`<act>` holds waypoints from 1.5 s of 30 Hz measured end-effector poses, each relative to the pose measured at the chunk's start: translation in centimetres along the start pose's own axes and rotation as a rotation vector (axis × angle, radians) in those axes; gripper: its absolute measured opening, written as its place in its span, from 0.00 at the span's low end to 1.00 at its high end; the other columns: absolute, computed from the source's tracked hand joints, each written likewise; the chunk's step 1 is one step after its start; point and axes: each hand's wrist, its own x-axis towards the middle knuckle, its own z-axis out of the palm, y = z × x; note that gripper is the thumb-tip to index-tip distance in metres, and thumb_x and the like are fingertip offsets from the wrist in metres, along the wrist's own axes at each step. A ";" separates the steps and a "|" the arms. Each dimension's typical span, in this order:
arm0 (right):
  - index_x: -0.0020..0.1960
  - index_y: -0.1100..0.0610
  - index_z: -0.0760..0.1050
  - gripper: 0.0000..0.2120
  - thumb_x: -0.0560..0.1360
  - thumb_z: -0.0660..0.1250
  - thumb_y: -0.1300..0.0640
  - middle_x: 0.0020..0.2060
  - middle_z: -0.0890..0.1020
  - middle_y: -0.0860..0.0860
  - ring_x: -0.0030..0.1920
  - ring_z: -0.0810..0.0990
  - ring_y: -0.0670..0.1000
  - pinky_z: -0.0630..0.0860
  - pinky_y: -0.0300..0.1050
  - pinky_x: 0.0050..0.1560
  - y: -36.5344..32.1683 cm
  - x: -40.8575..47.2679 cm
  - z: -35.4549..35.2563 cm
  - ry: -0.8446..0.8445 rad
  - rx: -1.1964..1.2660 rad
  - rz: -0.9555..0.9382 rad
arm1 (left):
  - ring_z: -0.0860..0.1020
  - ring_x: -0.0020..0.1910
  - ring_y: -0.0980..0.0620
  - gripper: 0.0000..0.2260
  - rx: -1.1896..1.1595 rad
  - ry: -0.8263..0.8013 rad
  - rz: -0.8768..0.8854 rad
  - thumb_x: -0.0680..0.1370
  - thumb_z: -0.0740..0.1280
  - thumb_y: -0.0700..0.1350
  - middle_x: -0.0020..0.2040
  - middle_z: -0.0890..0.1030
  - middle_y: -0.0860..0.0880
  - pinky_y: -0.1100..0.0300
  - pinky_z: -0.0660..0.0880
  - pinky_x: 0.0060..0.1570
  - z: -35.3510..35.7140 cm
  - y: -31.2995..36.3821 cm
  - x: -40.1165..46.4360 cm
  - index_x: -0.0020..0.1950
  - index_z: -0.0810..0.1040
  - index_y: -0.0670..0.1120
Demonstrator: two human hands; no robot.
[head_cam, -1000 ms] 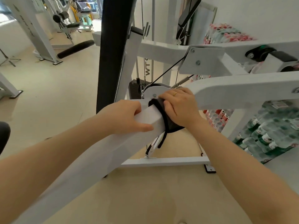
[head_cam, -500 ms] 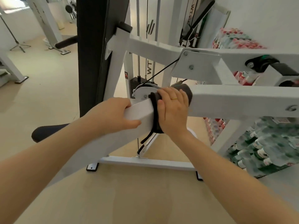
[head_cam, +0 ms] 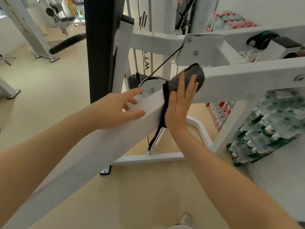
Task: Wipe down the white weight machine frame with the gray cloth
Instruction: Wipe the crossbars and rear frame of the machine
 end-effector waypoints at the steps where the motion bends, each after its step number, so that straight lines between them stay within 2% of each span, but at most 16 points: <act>1: 0.74 0.54 0.53 0.25 0.77 0.48 0.55 0.75 0.47 0.55 0.73 0.40 0.49 0.39 0.46 0.72 -1.2 -1.7 0.9 0.013 0.040 0.044 | 0.73 0.49 0.59 0.30 -0.007 0.005 0.018 0.73 0.60 0.60 0.55 0.70 0.60 0.65 0.67 0.49 -0.2 -0.4 -0.3 0.73 0.52 0.63; 5: 0.70 0.41 0.44 0.24 0.76 0.44 0.46 0.72 0.40 0.42 0.72 0.38 0.40 0.38 0.42 0.72 -5.5 -9.3 4.2 0.042 0.155 0.130 | 0.72 0.43 0.67 0.26 -0.016 0.000 0.082 0.75 0.58 0.58 0.54 0.71 0.60 0.74 0.65 0.40 -0.3 -2.1 -1.9 0.72 0.57 0.61; 7: 0.69 0.38 0.44 0.23 0.76 0.46 0.46 0.71 0.40 0.40 0.72 0.38 0.40 0.39 0.45 0.74 -6.8 -11.6 5.4 0.058 0.191 0.158 | 0.72 0.42 0.68 0.23 0.000 -0.013 0.113 0.77 0.57 0.57 0.53 0.72 0.59 0.75 0.64 0.40 -0.1 -2.8 -2.6 0.72 0.59 0.60; 9: 0.71 0.41 0.45 0.25 0.77 0.48 0.50 0.73 0.42 0.43 0.73 0.40 0.43 0.42 0.47 0.74 -7.2 -11.5 5.7 0.094 0.215 0.210 | 0.72 0.42 0.65 0.22 0.006 -0.015 0.138 0.78 0.57 0.55 0.56 0.74 0.56 0.76 0.62 0.39 -0.1 -3.4 -3.3 0.72 0.61 0.57; 13: 0.76 0.53 0.47 0.28 0.78 0.50 0.53 0.76 0.45 0.53 0.75 0.44 0.51 0.43 0.48 0.74 -6.5 -7.7 4.6 0.154 0.185 0.282 | 0.68 0.53 0.60 0.20 -0.018 -0.042 0.152 0.80 0.55 0.53 0.66 0.72 0.52 0.77 0.59 0.40 -0.5 -4.5 -4.4 0.72 0.63 0.55; 17: 0.76 0.54 0.44 0.27 0.81 0.50 0.57 0.76 0.46 0.53 0.75 0.47 0.53 0.47 0.49 0.74 -5.2 -3.0 2.5 0.155 0.178 0.434 | 0.65 0.55 0.61 0.20 -0.033 -0.100 0.145 0.80 0.55 0.52 0.69 0.68 0.53 0.67 0.61 0.53 -0.5 -5.0 -5.1 0.73 0.61 0.57; 21: 0.76 0.57 0.42 0.30 0.79 0.53 0.58 0.76 0.46 0.53 0.75 0.47 0.53 0.47 0.50 0.74 -6.8 -3.7 3.6 0.217 0.253 0.618 | 0.65 0.56 0.61 0.20 -0.029 -0.076 0.189 0.80 0.55 0.50 0.68 0.70 0.51 0.68 0.60 0.53 -0.4 -5.1 -5.2 0.73 0.62 0.54; 23: 0.76 0.57 0.42 0.32 0.78 0.55 0.59 0.76 0.47 0.52 0.75 0.47 0.52 0.48 0.53 0.74 -8.1 -6.7 5.1 0.218 0.288 0.557 | 0.66 0.55 0.62 0.19 -0.044 -0.042 0.226 0.80 0.56 0.48 0.65 0.72 0.52 0.74 0.61 0.48 -0.5 -5.0 -5.0 0.71 0.65 0.52; 24: 0.76 0.56 0.42 0.33 0.77 0.56 0.59 0.76 0.47 0.51 0.75 0.46 0.52 0.48 0.54 0.74 -8.5 -8.3 5.7 0.208 0.299 0.513 | 0.66 0.56 0.62 0.18 -0.051 -0.022 0.237 0.80 0.55 0.46 0.64 0.73 0.52 0.75 0.61 0.50 -0.5 -5.0 -4.9 0.70 0.67 0.51; 26: 0.76 0.56 0.41 0.33 0.78 0.56 0.59 0.76 0.45 0.51 0.75 0.44 0.50 0.47 0.54 0.74 -8.6 -10.1 6.3 0.193 0.270 0.418 | 0.67 0.56 0.61 0.17 -0.057 0.016 0.242 0.80 0.54 0.43 0.64 0.74 0.51 0.68 0.62 0.55 -0.4 -4.9 -4.6 0.68 0.69 0.50; 29: 0.76 0.59 0.46 0.31 0.76 0.53 0.58 0.76 0.46 0.54 0.75 0.42 0.52 0.43 0.52 0.75 -7.9 -9.1 5.5 0.131 0.084 0.250 | 0.71 0.50 0.60 0.17 -0.074 0.040 0.237 0.79 0.53 0.41 0.55 0.76 0.52 0.72 0.64 0.47 -0.3 -4.8 -4.2 0.67 0.70 0.48; 32: 0.72 0.60 0.61 0.27 0.73 0.52 0.57 0.72 0.62 0.55 0.75 0.50 0.55 0.43 0.49 0.74 -6.4 -6.2 3.2 0.025 -0.132 0.038 | 0.72 0.42 0.64 0.17 -0.080 0.046 0.212 0.79 0.53 0.41 0.51 0.75 0.55 0.75 0.64 0.39 -0.4 -4.7 -3.5 0.67 0.69 0.49; 34: 0.64 0.58 0.73 0.23 0.73 0.52 0.57 0.65 0.74 0.54 0.72 0.60 0.56 0.46 0.50 0.73 -4.9 -3.6 1.3 -0.080 -0.296 -0.129 | 0.72 0.40 0.64 0.17 -0.082 0.039 0.187 0.79 0.53 0.42 0.50 0.76 0.54 0.76 0.64 0.36 -0.5 -4.4 -2.9 0.67 0.68 0.49; 36: 0.59 0.57 0.78 0.22 0.74 0.49 0.55 0.59 0.79 0.52 0.68 0.67 0.54 0.47 0.48 0.72 -3.2 -0.3 -0.4 -0.196 -0.444 -0.244 | 0.73 0.40 0.63 0.16 -0.089 0.043 0.171 0.80 0.54 0.44 0.50 0.77 0.53 0.75 0.65 0.36 -0.6 -4.0 -2.3 0.66 0.69 0.49; 40: 0.60 0.53 0.77 0.26 0.72 0.45 0.52 0.61 0.77 0.50 0.66 0.69 0.51 0.52 0.47 0.70 -0.1 6.8 -3.6 -0.351 -0.697 -0.284 | 0.73 0.44 0.59 0.15 -0.058 0.029 0.151 0.80 0.56 0.48 0.52 0.75 0.54 0.73 0.65 0.39 -0.3 -2.6 -0.7 0.65 0.71 0.50; 45: 0.58 0.55 0.77 0.27 0.72 0.43 0.50 0.58 0.79 0.54 0.61 0.72 0.54 0.57 0.46 0.63 1.1 10.1 -4.9 -0.347 -0.834 -0.258 | 0.73 0.47 0.57 0.17 -0.002 0.015 0.101 0.79 0.57 0.52 0.54 0.74 0.54 0.65 0.67 0.45 0.4 0.0 2.3 0.67 0.69 0.50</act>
